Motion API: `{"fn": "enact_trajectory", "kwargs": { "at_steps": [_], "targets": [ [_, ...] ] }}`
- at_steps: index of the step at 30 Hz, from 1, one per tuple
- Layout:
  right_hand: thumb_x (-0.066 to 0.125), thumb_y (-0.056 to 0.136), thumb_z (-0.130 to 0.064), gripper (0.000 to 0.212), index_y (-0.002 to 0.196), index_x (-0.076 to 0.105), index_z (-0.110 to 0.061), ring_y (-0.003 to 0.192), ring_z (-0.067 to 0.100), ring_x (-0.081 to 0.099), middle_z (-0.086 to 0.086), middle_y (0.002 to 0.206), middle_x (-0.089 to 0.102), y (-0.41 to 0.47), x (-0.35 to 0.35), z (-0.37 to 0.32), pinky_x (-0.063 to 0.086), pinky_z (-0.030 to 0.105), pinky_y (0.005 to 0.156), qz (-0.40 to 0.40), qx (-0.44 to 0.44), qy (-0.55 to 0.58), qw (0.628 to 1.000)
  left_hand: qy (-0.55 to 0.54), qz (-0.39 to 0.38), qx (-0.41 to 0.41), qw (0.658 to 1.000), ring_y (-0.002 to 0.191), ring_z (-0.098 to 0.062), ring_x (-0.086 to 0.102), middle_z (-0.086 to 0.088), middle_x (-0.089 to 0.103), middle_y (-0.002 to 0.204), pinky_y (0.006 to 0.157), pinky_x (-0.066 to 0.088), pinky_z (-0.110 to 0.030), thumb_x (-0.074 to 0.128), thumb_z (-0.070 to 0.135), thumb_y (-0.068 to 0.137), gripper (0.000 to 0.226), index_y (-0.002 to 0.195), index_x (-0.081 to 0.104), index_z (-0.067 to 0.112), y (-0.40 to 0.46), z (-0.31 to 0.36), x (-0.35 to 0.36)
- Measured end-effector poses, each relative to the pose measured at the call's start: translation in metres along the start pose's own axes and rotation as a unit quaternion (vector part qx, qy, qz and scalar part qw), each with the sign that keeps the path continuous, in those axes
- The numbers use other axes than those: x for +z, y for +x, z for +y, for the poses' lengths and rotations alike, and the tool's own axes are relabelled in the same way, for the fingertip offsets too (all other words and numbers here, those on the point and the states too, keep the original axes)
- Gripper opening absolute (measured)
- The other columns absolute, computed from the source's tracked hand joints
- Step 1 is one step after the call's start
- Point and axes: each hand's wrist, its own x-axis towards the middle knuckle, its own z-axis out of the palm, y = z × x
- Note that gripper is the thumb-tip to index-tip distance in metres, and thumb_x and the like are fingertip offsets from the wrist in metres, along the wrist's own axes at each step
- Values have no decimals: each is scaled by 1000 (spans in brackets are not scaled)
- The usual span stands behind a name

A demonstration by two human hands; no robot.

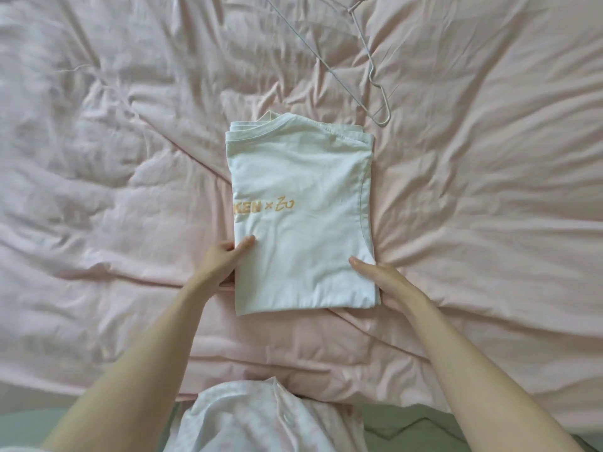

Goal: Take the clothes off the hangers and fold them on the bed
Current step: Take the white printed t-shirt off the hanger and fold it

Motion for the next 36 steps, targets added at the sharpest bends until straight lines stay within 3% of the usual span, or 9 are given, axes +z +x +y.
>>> {"fn": "enact_trajectory", "kwargs": {
  "at_steps": [5,10,15,20,27,29,31,33,36],
  "targets": [
    [63,88,-13,36,114,59,11,59,26,62,20,84,66,-29,0,18,46,27,46,-8,51,-39,998,7,-96,-81,992,83,-21,68,-8,71,96,68,56,-29,70,25,84,29,103,66,4,-36,-22,-7],
    [67,83,-11,33,115,62,-6,72,18,66,10,97,69,-55,-5,20,54,29,69,-104,153,-80,979,-12,-155,-157,975,67,-16,67,-10,71,87,55,55,-23,70,20,82,35,107,64,-4,-64,-27,-29],
    [63,85,-20,8,90,63,-14,52,14,61,3,65,65,-79,-9,-18,42,19,43,-102,102,-59,988,-45,-173,-165,970,46,-7,56,-2,61,60,43,47,-17,72,23,78,20,88,66,7,-75,12,-44],
    [48,88,-19,22,70,58,-12,45,12,59,0,47,53,-84,-6,-82,36,14,35,-48,47,39,997,-175,-150,-121,966,43,-8,59,-1,57,52,36,44,-15,57,21,90,19,78,58,7,-66,71,-45],
    [44,95,-30,27,86,58,-10,56,15,65,4,65,69,-44,8,-153,44,16,44,39,-112,223,967,-273,-19,13,962,59,-13,65,-4,65,75,51,51,-19,42,28,95,24,83,54,12,-17,126,-28],
    [50,93,-33,23,86,56,-11,58,15,59,4,69,64,-23,8,-142,43,20,47,135,-158,161,965,-176,111,74,975,67,-14,58,-5,59,85,61,48,-24,48,27,91,20,94,56,9,2,114,-22],
    [62,82,-44,32,82,57,-13,65,16,54,3,75,59,-2,11,-122,42,24,55,205,-169,67,962,-60,179,105,976,76,-15,56,-3,58,91,65,46,-28,58,38,83,42,110,54,7,16,93,-17],
    [67,78,-48,42,95,62,-11,79,18,61,4,89,65,11,14,-100,48,28,66,183,-146,36,971,-21,132,116,984,83,-17,61,-6,61,97,64,50,-26,64,46,80,57,117,53,6,26,74,-9],
    [68,81,-47,53,116,60,-9,96,18,66,4,107,68,24,20,-88,54,34,84,106,-116,68,985,-24,69,131,989,83,-15,67,-1,68,92,63,51,-21,63,48,84,45,106,64,8,36,69,0]
  ]
}}
